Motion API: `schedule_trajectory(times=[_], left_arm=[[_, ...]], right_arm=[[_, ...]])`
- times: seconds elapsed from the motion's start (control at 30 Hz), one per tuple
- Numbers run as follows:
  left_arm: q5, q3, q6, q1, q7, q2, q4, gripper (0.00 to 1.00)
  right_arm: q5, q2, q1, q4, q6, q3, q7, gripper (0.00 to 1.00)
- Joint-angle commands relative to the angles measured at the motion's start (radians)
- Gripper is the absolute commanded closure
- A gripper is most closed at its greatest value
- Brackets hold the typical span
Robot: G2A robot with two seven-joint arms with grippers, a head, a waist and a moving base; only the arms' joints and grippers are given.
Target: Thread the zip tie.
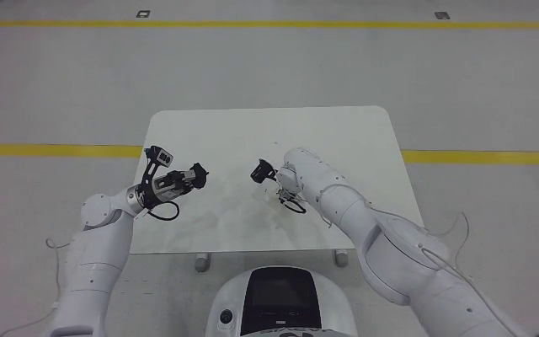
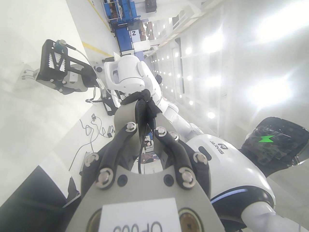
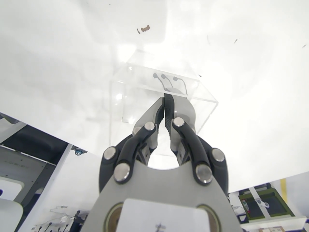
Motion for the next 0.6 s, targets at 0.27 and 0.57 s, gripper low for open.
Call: schedule_trajectory(times=[0.27,0.57], left_arm=[[0.000,0.000,0.000,0.000,0.000,0.000,0.000,1.00],[0.000,0.000,0.000,0.000,0.000,0.000,0.000,1.00]], right_arm=[[0.020,0.016,0.011,-0.038,-0.031,0.030,0.044,1.00],[0.096,0.076,0.008,-0.147,-0.031,0.066,0.084,1.00]])
